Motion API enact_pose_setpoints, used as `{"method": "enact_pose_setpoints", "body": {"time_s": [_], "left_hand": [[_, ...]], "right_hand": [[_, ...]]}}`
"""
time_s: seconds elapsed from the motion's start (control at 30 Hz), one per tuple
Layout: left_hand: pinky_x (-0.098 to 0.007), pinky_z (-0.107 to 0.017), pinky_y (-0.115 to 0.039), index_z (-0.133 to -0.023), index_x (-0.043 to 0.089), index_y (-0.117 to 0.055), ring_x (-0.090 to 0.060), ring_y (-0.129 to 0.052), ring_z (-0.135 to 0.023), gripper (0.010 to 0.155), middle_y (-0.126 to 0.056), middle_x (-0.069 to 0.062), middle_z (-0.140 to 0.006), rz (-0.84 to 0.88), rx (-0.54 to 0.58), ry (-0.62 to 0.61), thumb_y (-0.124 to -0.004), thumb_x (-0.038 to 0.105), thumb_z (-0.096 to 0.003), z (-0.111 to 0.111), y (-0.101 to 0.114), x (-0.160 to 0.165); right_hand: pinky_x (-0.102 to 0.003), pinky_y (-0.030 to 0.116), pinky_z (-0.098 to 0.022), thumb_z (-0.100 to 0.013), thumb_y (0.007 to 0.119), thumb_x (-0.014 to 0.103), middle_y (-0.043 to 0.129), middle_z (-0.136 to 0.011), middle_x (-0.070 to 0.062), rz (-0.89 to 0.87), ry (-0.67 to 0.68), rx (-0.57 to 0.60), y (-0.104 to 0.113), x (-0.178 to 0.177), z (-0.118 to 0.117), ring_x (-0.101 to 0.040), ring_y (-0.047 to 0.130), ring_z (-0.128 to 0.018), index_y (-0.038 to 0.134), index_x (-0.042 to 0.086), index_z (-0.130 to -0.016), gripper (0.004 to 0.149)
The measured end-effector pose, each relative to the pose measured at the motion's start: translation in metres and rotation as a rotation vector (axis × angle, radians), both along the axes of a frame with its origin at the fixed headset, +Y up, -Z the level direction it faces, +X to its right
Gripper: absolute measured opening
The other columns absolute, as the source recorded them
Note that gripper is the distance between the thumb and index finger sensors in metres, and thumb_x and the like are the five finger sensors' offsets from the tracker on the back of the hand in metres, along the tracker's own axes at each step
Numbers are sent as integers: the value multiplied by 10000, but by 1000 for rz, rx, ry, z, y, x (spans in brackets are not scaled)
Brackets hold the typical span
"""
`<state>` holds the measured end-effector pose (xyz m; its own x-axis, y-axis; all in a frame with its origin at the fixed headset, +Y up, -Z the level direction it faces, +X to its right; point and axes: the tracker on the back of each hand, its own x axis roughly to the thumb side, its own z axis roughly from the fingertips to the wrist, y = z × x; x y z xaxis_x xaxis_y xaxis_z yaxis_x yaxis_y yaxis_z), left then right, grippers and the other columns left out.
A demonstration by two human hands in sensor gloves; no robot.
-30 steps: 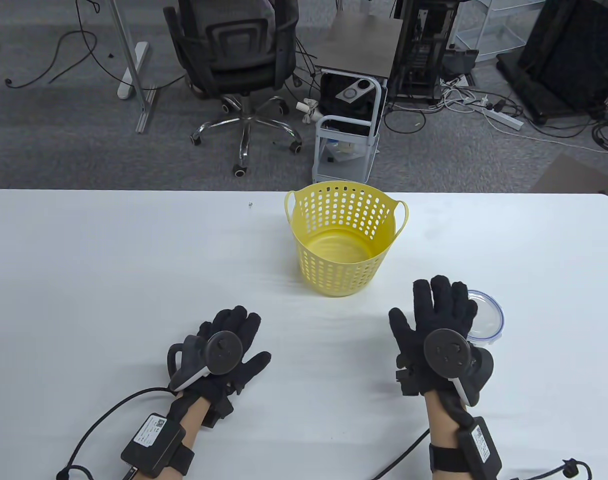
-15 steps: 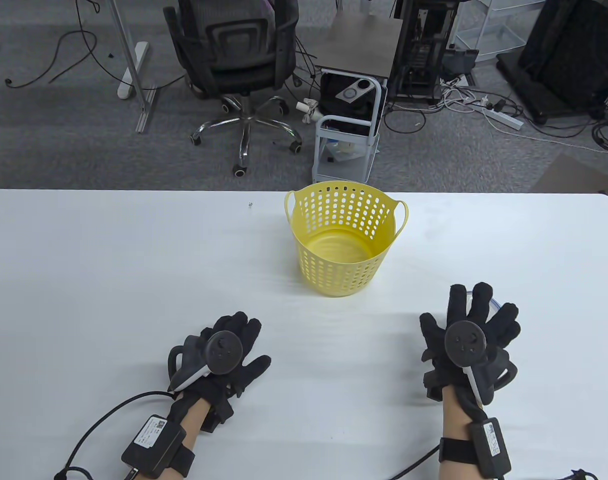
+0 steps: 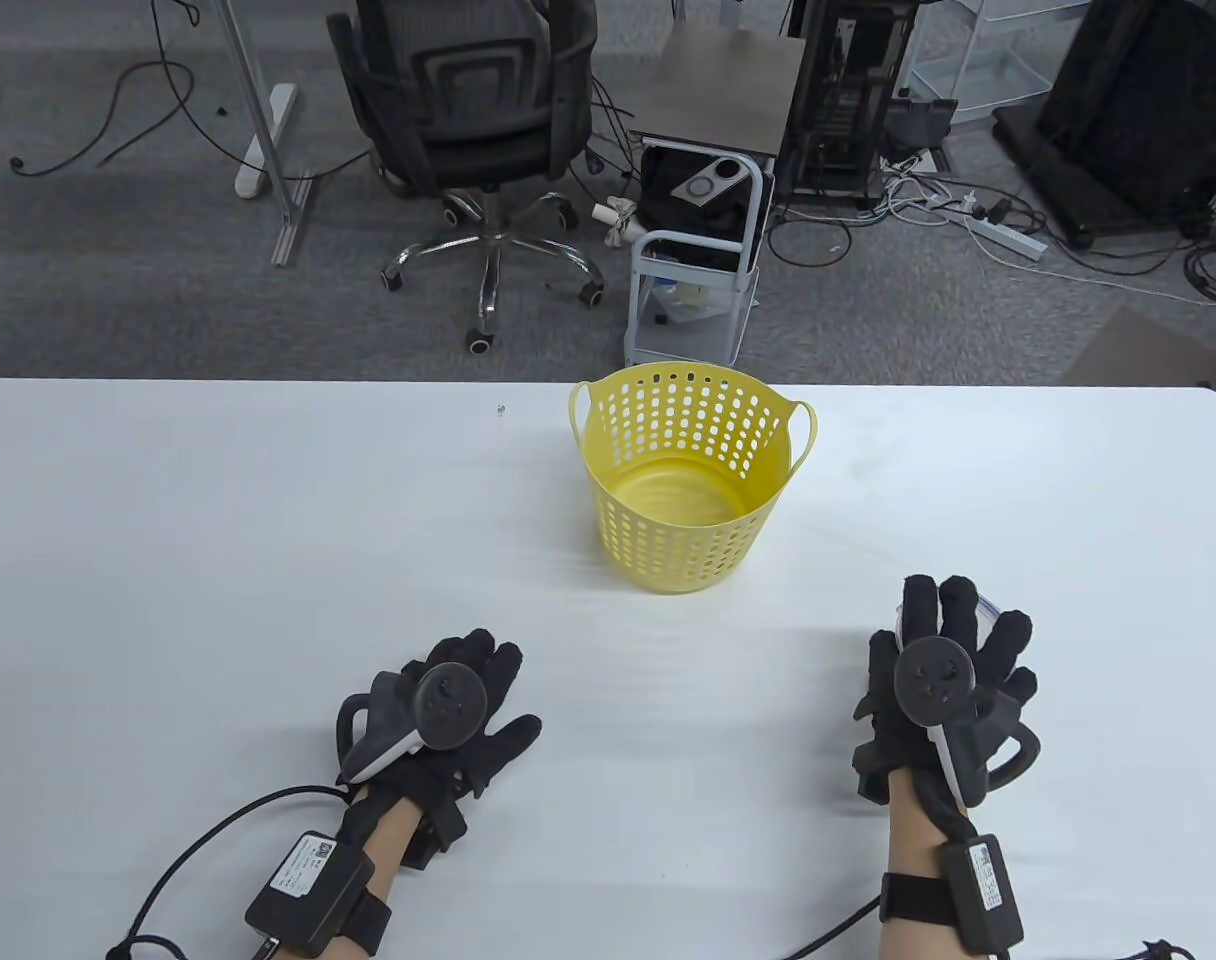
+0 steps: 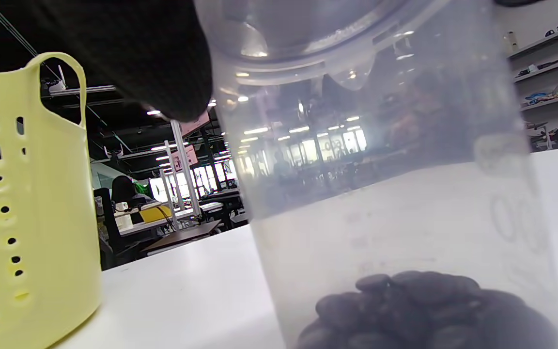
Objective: Pour Go stones into a laundry basket
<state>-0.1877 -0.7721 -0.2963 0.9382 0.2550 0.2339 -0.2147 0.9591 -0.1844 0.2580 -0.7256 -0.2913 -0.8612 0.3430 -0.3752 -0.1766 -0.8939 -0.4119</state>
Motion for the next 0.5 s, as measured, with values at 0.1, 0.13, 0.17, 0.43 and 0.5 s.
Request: {"method": "enact_pose_setpoints", "body": {"time_s": [0.1, 0.13, 0.17, 0.43, 0.5], "left_hand": [[-646, -739, -506, -1089, 363, -530, -352, -527, -1121, 831, -454, -7, -1212, 1, 3, 0, -728, 767, -391, 0, 0, 0], [-646, -738, -506, -1089, 364, -531, -353, -526, -1121, 830, -454, -6, -1212, 2, 4, 0, -729, 766, -391, -1, 0, 0], [-646, -738, -507, -1089, 364, -531, -352, -527, -1121, 830, -454, -7, -1213, 2, 3, 0, -729, 766, -390, -1, -1, 0], [-646, -738, -507, -1088, 363, -535, -351, -530, -1120, 828, -458, -4, -1211, 8, 7, 4, -729, 765, -391, -1, 1, -1], [-643, -739, -509, -1087, 363, -536, -352, -532, -1120, 827, -459, -6, -1211, 10, 8, 5, -730, 765, -391, -1, 1, -2]], "right_hand": [[-855, 439, -624, -448, 980, 409, 565, -1157, -23, -14, 34, 42, 0, -2, 0, -584, 378, -1040, 675, 342, -996, 631], [-854, 448, -620, -442, 991, 412, 590, -1145, -31, 0, 42, 55, 0, -5, 0, -585, 397, -1033, 689, 335, -990, 630], [-851, 459, -622, -439, 994, 420, 607, -1139, -32, 13, 54, 60, 1, -7, 1, -584, 418, -1031, 699, 329, -984, 625], [-833, 531, -602, -430, 973, 484, 703, -1093, -47, 106, 292, 129, 9, -50, 3, -600, 547, -984, 735, 303, -957, 606], [-831, 544, -594, -428, 973, 491, 712, -1086, -49, 132, 360, 152, 13, -65, 6, -602, 565, -976, 740, 301, -953, 605]]}}
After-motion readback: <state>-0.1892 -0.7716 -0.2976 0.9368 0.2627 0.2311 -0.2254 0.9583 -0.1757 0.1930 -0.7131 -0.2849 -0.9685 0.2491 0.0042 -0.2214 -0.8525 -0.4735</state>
